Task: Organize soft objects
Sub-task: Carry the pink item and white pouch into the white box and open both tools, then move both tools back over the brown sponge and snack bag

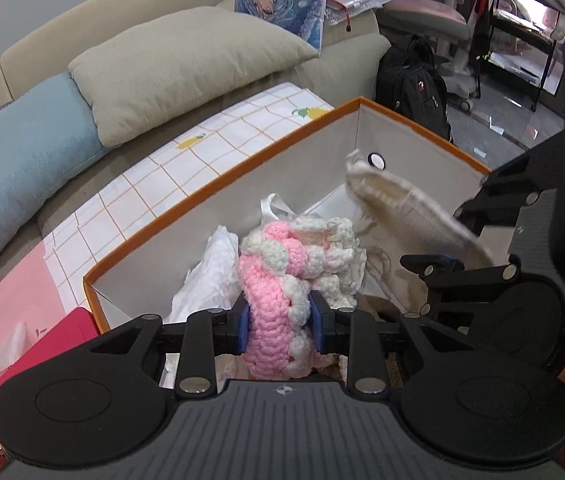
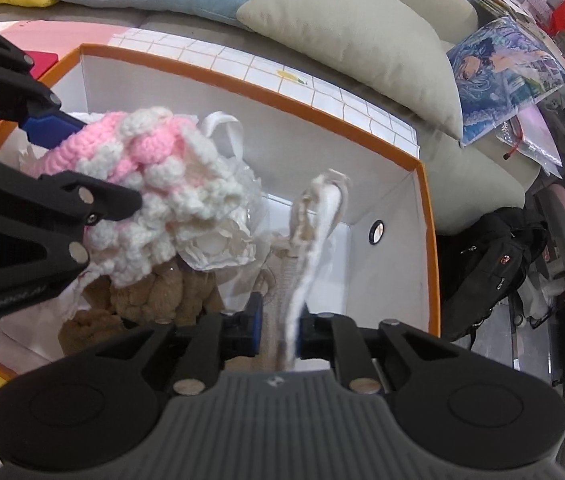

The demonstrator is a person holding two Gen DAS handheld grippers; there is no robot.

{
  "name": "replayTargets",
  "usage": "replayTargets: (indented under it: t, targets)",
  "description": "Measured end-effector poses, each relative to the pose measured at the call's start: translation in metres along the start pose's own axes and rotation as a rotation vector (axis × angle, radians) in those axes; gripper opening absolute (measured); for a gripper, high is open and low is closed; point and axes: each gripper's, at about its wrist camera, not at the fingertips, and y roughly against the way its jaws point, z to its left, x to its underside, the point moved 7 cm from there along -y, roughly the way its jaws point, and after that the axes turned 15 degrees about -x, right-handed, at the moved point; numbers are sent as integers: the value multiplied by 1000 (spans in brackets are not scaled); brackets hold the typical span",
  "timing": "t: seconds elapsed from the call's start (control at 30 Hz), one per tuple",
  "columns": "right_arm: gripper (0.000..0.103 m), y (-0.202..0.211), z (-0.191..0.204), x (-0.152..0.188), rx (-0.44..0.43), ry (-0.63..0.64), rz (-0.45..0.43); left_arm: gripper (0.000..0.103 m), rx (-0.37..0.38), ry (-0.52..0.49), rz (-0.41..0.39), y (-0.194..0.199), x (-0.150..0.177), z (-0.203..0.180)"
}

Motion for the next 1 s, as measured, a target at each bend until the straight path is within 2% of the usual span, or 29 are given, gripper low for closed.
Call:
replayTargets:
  t: [0.07, 0.2, 0.37, 0.43, 0.53, 0.77, 0.87, 1.0]
  targets:
    - [36, 2, 0, 0, 7, 8, -3, 37, 9, 5, 2, 0, 0, 1]
    - [47, 8, 0, 0, 36, 25, -13, 52, 23, 15, -12, 6, 0, 3]
    - [72, 20, -4, -3, 85, 3, -55, 64, 44, 62, -56, 18, -1, 11]
    - [77, 27, -3, -3, 103, -1, -78, 73, 42, 65, -74, 23, -4, 13]
    - [78, 35, 0, -4, 147, 13, -98, 79, 33, 62, -111, 33, -7, 16]
    - [84, 61, 10, -4, 201, -38, -185, 79, 41, 132, -181, 62, -2, 26]
    - [90, 66, 22, -2, 227, -49, -195, 79, 36, 128, -209, 73, 1, 30]
    - [90, 73, 40, 1, 243, -51, -208, 79, 10, 100, -213, 82, 9, 34]
